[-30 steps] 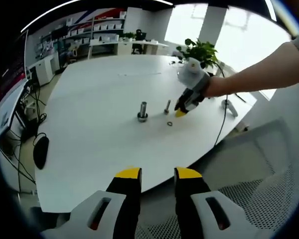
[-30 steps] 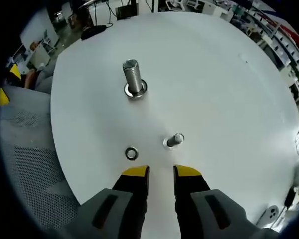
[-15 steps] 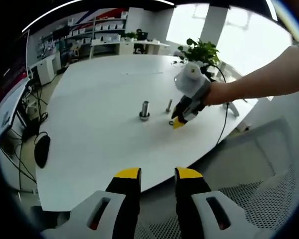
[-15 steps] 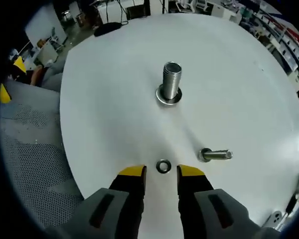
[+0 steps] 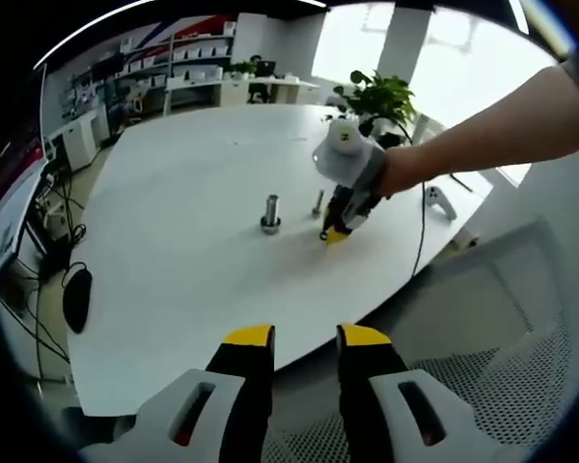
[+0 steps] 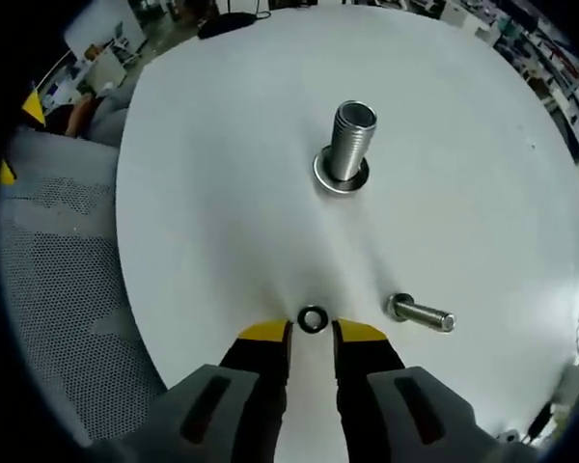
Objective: Place the washer onto the threaded stud by aligning its center hole with the stud, sliding it down to the base, and recovering from edge contact or off-axis alignment until the washer reaches the visible bottom stop.
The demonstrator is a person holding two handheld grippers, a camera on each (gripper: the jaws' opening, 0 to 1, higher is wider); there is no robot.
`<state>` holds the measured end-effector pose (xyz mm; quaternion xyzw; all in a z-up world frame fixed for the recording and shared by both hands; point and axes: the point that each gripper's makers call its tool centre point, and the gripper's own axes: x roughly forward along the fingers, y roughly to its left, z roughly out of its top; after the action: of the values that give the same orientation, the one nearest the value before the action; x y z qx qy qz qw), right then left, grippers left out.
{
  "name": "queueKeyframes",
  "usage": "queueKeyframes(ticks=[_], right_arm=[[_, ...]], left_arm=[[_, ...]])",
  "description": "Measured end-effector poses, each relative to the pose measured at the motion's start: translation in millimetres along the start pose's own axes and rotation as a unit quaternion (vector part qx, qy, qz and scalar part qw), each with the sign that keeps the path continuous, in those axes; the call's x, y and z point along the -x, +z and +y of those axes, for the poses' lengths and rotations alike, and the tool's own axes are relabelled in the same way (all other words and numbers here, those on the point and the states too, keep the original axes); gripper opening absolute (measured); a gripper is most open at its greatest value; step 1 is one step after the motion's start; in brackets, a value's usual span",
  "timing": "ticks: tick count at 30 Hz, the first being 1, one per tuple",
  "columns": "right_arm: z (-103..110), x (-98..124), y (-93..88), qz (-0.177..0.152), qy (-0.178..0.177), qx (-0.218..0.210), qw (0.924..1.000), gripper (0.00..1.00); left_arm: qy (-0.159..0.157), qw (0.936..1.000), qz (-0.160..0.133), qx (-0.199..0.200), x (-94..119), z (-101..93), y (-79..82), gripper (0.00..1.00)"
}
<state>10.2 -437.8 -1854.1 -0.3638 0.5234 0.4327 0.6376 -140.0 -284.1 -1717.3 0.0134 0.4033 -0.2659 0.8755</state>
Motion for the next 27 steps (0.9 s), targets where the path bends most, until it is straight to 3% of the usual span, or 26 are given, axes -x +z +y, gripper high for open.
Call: queueKeyframes(ticks=[5, 9, 15, 17, 23, 27], right_arm=[[-0.2, -0.7, 2.7, -0.003, -0.004, 0.028, 0.9996, 0.16], [-2.3, -1.8, 4.0, 0.007, 0.004, 0.014, 0.9999, 0.15], [-0.5, -2.6, 3.3, 0.076, -0.009, 0.039, 0.9963, 0.14], [0.3, -2.3, 2.0, 0.104, -0.018, 0.021, 0.9942, 0.14], [-1.0, -2.0, 2.7, 0.100, -0.007, 0.004, 0.9949, 0.14], [2.3, -1.5, 3.4, 0.088, -0.026, 0.050, 0.9946, 0.14]], left_arm=[[0.001, 1.0000, -0.003, 0.002, -0.5, 1.5, 1.8, 0.21], [0.004, 1.0000, -0.003, 0.004, -0.1, 2.6, 2.2, 0.20], [0.006, 1.0000, -0.002, 0.003, -0.6, 3.3, 2.0, 0.19], [0.008, 1.0000, 0.000, 0.004, -0.6, 4.0, 1.3, 0.19], [0.014, 0.9998, -0.006, 0.009, 0.8, 6.4, 2.8, 0.19], [0.013, 0.9999, -0.003, 0.005, 0.3, 5.1, 1.7, 0.19]])
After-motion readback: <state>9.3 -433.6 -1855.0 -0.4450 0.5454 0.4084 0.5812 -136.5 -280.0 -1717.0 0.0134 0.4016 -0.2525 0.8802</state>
